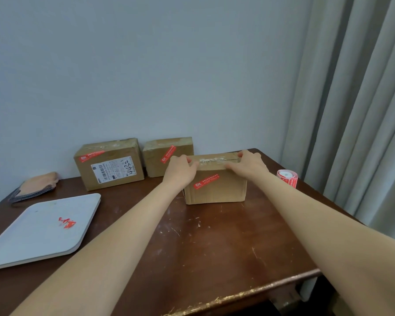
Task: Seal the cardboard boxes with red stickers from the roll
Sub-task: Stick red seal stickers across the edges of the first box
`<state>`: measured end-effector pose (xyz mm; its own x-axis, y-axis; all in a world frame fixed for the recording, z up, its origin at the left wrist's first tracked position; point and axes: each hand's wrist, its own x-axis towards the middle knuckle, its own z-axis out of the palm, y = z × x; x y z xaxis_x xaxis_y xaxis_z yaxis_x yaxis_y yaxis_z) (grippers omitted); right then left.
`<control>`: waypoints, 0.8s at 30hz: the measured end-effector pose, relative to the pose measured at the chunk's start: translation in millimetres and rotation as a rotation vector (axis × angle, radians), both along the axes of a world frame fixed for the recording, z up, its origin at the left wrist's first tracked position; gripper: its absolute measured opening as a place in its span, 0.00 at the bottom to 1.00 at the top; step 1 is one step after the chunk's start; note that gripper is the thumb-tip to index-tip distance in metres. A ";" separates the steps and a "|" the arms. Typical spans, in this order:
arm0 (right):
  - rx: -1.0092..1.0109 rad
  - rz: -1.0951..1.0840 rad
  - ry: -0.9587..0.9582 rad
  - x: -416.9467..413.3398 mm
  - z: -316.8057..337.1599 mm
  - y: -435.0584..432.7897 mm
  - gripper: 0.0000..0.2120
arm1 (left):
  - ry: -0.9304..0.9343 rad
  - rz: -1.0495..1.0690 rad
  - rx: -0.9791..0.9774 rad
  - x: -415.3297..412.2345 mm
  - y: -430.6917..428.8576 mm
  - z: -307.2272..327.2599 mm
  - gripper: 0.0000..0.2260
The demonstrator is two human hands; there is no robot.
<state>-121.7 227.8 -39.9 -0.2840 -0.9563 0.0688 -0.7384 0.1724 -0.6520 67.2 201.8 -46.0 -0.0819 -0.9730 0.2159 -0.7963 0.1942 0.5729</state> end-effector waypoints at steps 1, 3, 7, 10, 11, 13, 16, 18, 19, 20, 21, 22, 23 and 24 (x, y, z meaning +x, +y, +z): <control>0.003 0.031 -0.017 -1.0 -0.7 -0.5 0.35 | -0.007 -0.012 -0.013 0.1 1.1 0.0 0.18; 0.013 0.101 -0.032 -2.5 -2.8 -0.9 0.41 | -0.015 -0.035 -0.050 0.1 4.2 0.2 0.12; 0.016 0.183 0.032 -3.2 -8.4 -3.9 0.42 | -0.071 -0.025 -0.098 0.8 7.7 2.4 0.10; -0.038 0.174 0.079 -3.3 -8.2 -6.0 0.34 | -0.073 -0.043 -0.093 0.5 7.1 5.0 0.11; -0.053 0.166 0.087 -3.8 -7.9 -7.0 0.33 | -0.065 -0.045 -0.094 0.3 6.8 6.0 0.12; -0.066 0.150 0.087 -5.2 -7.3 -9.1 0.31 | -0.050 -0.038 -0.102 -0.1 4.5 7.7 0.13; -0.074 0.144 0.065 -6.0 -3.4 -10.8 0.28 | -0.042 -0.016 -0.111 -0.1 0.5 12.1 0.15; -0.081 0.142 0.068 -6.4 0.7 -12.1 0.25 | -0.018 -0.008 -0.127 0.3 -1.2 16.4 0.15; -0.083 0.138 0.073 -6.9 3.3 -13.0 0.24 | -0.001 -0.003 -0.138 0.4 -2.4 18.4 0.14; -0.084 0.134 0.077 -7.8 5.6 -14.2 0.23 | 0.017 0.002 -0.149 0.1 -3.5 20.1 0.14; -0.082 0.132 0.076 -8.8 7.3 -15.7 0.22 | 0.031 0.005 -0.157 -0.3 -4.2 21.5 0.14; -0.080 0.132 0.071 -9.9 8.3 -17.1 0.22 | 0.038 0.006 -0.164 -0.6 -4.7 22.2 0.14; -0.077 0.132 0.066 -10.8 8.9 -17.9 0.22 | 0.040 0.005 -0.167 -1.0 -5.4 21.9 0.15; -0.076 0.132 0.063 -11.5 8.7 -18.3 0.21 | 0.037 0.001 -0.171 -0.9 -6.4 20.6 0.15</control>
